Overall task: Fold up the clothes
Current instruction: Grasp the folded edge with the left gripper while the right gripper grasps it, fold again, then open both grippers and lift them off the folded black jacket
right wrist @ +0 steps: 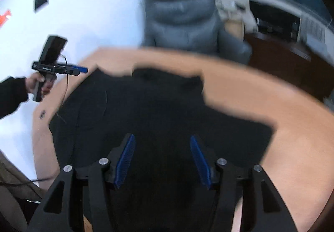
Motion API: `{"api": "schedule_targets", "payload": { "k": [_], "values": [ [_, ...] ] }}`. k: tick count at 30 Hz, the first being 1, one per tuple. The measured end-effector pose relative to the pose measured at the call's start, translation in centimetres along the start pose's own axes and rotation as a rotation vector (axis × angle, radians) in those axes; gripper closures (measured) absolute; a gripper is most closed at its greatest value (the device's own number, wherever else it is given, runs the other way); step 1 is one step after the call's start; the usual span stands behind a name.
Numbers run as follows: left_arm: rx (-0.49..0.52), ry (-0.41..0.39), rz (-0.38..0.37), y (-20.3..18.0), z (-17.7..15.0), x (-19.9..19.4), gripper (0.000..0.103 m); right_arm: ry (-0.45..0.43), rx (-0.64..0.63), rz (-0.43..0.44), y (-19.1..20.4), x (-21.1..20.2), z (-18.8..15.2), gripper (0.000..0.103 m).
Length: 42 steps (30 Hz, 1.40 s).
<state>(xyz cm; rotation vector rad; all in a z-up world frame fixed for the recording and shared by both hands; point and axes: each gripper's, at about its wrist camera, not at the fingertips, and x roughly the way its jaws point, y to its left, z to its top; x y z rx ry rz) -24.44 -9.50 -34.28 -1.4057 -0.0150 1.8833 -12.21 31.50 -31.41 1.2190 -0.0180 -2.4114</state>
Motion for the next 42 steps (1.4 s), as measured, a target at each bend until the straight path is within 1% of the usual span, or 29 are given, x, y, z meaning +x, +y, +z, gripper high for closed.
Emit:
{"api": "schedule_targets", "payload": {
  "k": [1,2,4,5,6,7,8,9,10,12,13,14,15,17,18,19,20,21,22,23,25,27,28,30,32,36,38,40,42],
  "values": [
    [-0.004,-0.016,-0.001,0.6,-0.3,0.6,0.045,0.018,0.006,-0.021,0.0,0.8,-0.6,0.049],
    [-0.013,-0.032,-0.005,1.2,-0.5,1.0,0.046,0.037,0.012,-0.042,-0.1,1.6,-1.2,0.06],
    [-0.051,-0.063,-0.028,2.4,-0.5,0.7,0.057,0.073,0.023,-0.085,-0.1,3.1,-2.4,0.066],
    [-0.047,-0.063,-0.026,2.7,-0.6,0.5,0.059,0.083,0.033,-0.117,-0.3,3.4,-2.9,0.068],
    [-0.031,-0.06,-0.01,2.9,-0.8,0.2,0.062,0.084,0.048,-0.168,-0.8,2.9,-3.0,0.068],
    [-0.028,-0.058,0.002,2.9,-1.0,-0.2,0.061,0.097,0.059,-0.22,-1.1,2.6,-3.1,0.065],
    [-0.036,-0.064,0.005,2.9,-1.1,-0.9,0.06,0.102,0.058,-0.246,-0.8,2.3,-3.2,0.061],
    [-0.036,-0.079,0.004,2.7,-1.5,-1.7,0.053,0.092,0.035,-0.224,0.4,2.0,-3.2,0.061],
    [-0.007,-0.097,0.015,2.2,-2.0,-2.1,0.04,0.083,0.011,-0.202,1.6,1.8,-3.2,0.059],
    [0.048,-0.12,0.041,1.5,-3.0,-2.8,0.024,0.065,-0.036,-0.158,4.1,1.4,-3.2,0.057],
    [0.059,-0.082,0.066,1.7,-3.1,-2.2,0.027,0.056,-0.059,-0.136,5.3,1.1,-3.2,0.053],
    [0.065,-0.041,0.082,2.0,-3.6,-1.6,0.032,0.072,-0.078,-0.129,6.5,1.4,-3.5,0.053],
    [0.06,-0.028,0.089,2.3,-4.0,-1.9,0.038,0.128,-0.077,-0.148,7.0,2.2,-4.5,0.054],
    [0.005,-0.045,0.074,2.6,-4.7,-4.9,0.041,0.191,-0.014,-0.186,6.5,1.8,-6.3,0.058],
    [-0.023,-0.064,0.078,2.5,-5.3,-7.1,0.037,0.169,0.038,-0.217,6.0,-0.3,-6.7,0.058],
    [-0.027,-0.083,0.102,2.1,-6.0,-9.3,0.027,0.149,0.081,-0.252,5.6,-2.5,-7.0,0.058],
    [-0.023,-0.098,0.131,1.6,-6.8,-11.6,0.021,0.122,0.119,-0.289,5.1,-5.1,-7.3,0.056],
    [0.005,-0.098,0.169,0.7,-7.9,-13.8,0.015,0.093,0.153,-0.331,4.4,-8.1,-7.7,0.053],
    [0.038,-0.085,0.2,-0.3,-9.1,-15.9,0.013,0.08,0.178,-0.373,3.8,-10.9,-8.3,0.044],
    [0.068,-0.068,0.229,-1.2,-10.2,-17.8,0.011,0.098,0.188,-0.416,3.1,-13.1,-9.1,0.04],
    [0.111,-0.01,0.275,-2.4,-12.2,-20.4,0.0,0.137,0.21,-0.498,1.8,-17.6,-10.8,0.04],
    [0.159,0.051,0.293,-3.8,-13.8,-21.6,0.0,0.182,0.257,-0.539,0.3,-21.7,-13.3,0.04],
    [0.197,0.089,0.296,-4.8,-14.4,-21.3,0.0,0.195,0.279,-0.547,-0.3,-23.3,-14.3,0.038],
    [0.294,0.141,0.28,-7.0,-14.3,-19.1,0.0,0.201,0.312,-0.54,-1.1,-25.3,-15.7,0.032],
    [0.4,0.153,0.247,-9.0,-13.6,-16.2,0.0,0.204,0.333,-0.496,-1.6,-25.8,-16.8,0.027],
    [0.586,0.158,0.144,-11.9,-11.2,-8.3,0.0,0.165,0.347,-0.263,0.1,-19.9,-16.6,0.027],
    [0.683,0.157,0.139,-12.8,-9.7,-4.7,0.003,0.134,0.363,-0.154,1.0,-16.6,-16.4,0.027],
    [0.773,0.15,0.146,-13.4,-8.2,-1.9,0.006,0.104,0.394,-0.072,1.7,-13.2,-16.4,0.027],
    [0.822,0.134,0.137,-13.4,-6.5,0.3,0.006,0.074,0.435,-0.011,2.0,-10.1,-16.3,0.027]
  ]
}}
